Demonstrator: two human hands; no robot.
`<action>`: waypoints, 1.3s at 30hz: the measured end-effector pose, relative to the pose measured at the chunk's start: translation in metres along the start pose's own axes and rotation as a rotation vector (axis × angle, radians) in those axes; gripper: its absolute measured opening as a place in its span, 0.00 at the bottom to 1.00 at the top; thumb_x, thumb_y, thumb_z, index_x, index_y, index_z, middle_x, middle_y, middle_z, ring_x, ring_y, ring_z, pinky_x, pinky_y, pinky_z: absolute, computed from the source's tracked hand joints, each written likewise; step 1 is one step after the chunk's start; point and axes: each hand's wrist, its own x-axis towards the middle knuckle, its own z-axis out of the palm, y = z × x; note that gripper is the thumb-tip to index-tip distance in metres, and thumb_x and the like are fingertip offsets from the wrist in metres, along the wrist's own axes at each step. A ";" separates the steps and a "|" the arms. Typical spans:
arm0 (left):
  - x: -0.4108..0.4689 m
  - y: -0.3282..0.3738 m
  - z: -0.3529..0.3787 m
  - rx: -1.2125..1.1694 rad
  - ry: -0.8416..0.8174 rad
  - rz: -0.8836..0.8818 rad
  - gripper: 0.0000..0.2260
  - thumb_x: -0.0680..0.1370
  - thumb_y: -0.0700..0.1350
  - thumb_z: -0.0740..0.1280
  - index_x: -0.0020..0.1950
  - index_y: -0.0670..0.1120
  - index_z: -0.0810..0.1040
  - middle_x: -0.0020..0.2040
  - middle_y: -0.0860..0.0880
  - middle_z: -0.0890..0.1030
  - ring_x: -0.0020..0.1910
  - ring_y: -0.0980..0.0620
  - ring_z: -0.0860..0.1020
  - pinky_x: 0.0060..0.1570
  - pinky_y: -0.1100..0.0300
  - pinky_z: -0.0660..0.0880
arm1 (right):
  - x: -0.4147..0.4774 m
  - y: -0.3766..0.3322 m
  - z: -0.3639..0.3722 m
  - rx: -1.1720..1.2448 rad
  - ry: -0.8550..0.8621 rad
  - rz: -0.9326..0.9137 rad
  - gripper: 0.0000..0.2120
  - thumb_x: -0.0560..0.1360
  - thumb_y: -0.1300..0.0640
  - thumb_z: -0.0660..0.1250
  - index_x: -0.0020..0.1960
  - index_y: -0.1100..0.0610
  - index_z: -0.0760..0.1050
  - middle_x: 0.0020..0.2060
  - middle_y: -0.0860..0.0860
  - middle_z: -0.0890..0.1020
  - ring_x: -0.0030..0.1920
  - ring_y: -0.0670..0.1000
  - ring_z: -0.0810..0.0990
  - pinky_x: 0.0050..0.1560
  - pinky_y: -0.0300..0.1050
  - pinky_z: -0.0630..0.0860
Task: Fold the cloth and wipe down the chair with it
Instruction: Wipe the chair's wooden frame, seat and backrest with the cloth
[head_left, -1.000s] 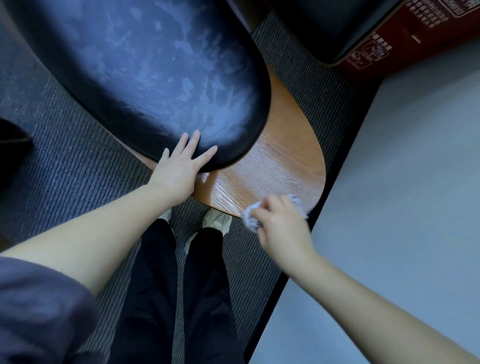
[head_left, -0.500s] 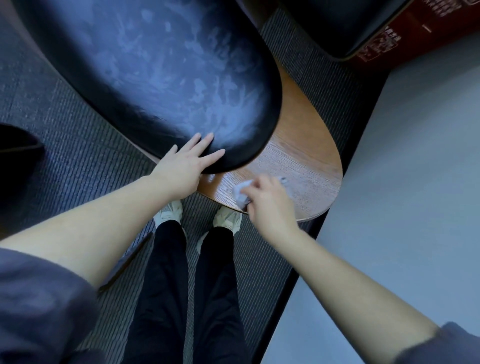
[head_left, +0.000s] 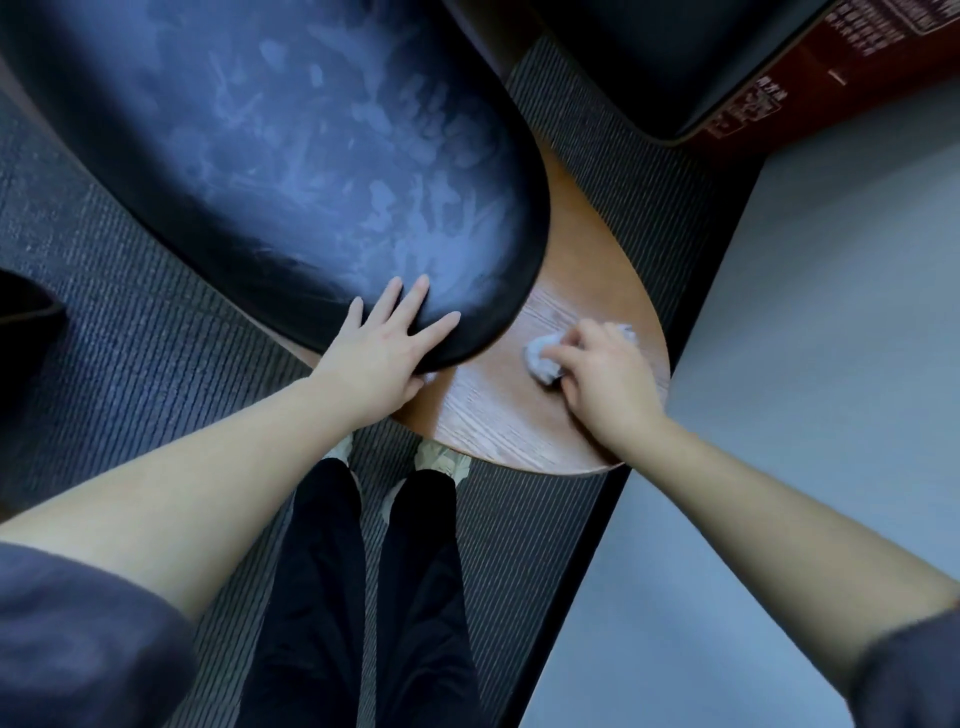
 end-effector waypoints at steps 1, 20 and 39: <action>0.007 0.001 -0.002 0.012 0.006 -0.004 0.35 0.80 0.54 0.63 0.80 0.56 0.44 0.80 0.43 0.39 0.79 0.39 0.43 0.74 0.39 0.54 | 0.012 0.012 -0.001 -0.016 0.034 0.081 0.10 0.70 0.63 0.66 0.46 0.53 0.82 0.44 0.54 0.76 0.45 0.58 0.72 0.40 0.47 0.65; 0.127 -0.002 -0.048 -0.204 -0.187 -0.337 0.56 0.64 0.68 0.74 0.77 0.64 0.37 0.77 0.39 0.31 0.76 0.36 0.31 0.63 0.20 0.48 | 0.213 0.074 0.014 -0.077 0.052 0.229 0.14 0.78 0.62 0.58 0.60 0.55 0.76 0.58 0.57 0.71 0.58 0.60 0.68 0.54 0.57 0.71; 0.124 -0.001 -0.050 -0.213 -0.177 -0.350 0.55 0.65 0.68 0.74 0.77 0.65 0.37 0.78 0.40 0.31 0.76 0.37 0.31 0.64 0.20 0.47 | 0.114 0.106 -0.001 -0.003 0.025 -0.084 0.14 0.72 0.65 0.64 0.50 0.53 0.83 0.47 0.55 0.76 0.47 0.60 0.72 0.45 0.53 0.71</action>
